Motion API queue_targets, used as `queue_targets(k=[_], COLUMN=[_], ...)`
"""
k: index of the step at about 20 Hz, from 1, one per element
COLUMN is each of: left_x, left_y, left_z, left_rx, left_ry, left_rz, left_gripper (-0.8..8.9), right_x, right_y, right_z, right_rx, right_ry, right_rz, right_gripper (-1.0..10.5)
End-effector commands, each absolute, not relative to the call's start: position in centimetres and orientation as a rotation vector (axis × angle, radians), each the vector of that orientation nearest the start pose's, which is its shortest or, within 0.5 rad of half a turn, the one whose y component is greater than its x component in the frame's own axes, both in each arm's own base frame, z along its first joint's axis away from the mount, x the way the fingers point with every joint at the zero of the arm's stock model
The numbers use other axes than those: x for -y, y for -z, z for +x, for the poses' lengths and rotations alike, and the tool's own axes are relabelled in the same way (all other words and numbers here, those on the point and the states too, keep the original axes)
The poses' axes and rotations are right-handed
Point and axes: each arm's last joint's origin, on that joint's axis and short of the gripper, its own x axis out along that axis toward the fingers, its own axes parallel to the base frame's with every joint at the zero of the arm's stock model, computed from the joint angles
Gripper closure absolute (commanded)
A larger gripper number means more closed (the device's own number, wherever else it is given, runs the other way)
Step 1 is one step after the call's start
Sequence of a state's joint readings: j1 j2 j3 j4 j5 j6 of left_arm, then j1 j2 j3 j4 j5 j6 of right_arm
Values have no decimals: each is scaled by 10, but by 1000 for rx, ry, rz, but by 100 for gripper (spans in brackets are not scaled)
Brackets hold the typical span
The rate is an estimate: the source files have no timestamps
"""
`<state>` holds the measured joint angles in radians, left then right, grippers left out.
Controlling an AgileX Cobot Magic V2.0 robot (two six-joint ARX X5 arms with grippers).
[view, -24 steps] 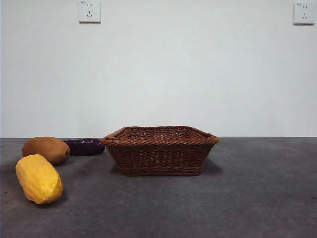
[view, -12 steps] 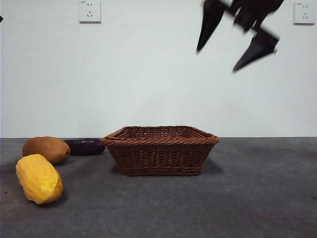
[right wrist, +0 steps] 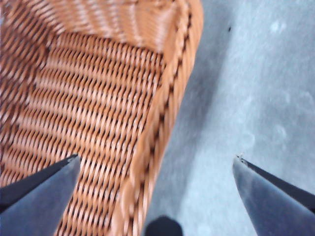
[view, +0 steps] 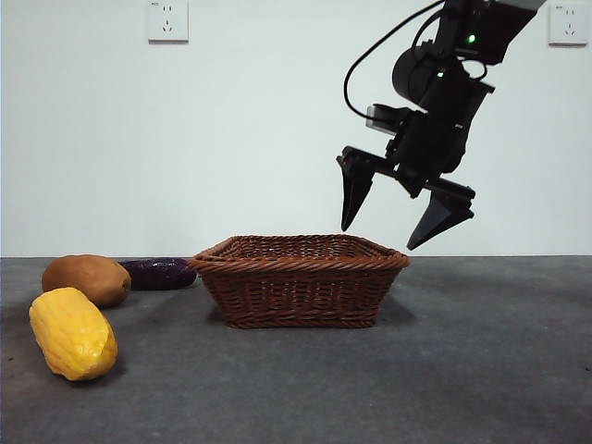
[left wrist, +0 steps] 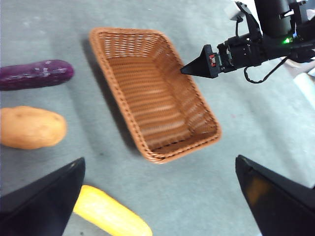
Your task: Help me put the vegetables on the table into the basket
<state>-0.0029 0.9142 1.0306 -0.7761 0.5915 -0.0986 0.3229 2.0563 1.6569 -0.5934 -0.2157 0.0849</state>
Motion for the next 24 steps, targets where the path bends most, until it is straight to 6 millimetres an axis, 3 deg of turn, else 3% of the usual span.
queue_targets(k=[1,3,9,12,14,18,21,24], left_x=[17,17,17,17,16,15,15,16], left_y=[-346,-346,-345,-344,-343,-337,-332,-325], left_z=[168,168,167,167,167,167,169,177], left_rx=[-662,-664,-677,-686,-694,-758,-805,-864], left_ry=[528,529,527,525,495,438,434,433], left_rz=[-280,-280,-283,-286,-278,-276,-290,-303], left_gripper=[154,154,154,154,154,154,154,154], right_x=[-152,-155,-160,-165,-166,-165,-163,-153], right_y=[-199,-188,-182,-181,-182,-186,-220,-281], right_z=[424,426,424,421,421,420,413,390], right_rx=[-1064,-1086,-1111,-1130,-1130,-1131,-1050,-926], right_ry=[-430,-428,-418,-426,-435,-425,-442,-469], right_rz=[54,53,64,53,61,94,103,104], right_gripper=[354,400,780,802,960,958,958,958])
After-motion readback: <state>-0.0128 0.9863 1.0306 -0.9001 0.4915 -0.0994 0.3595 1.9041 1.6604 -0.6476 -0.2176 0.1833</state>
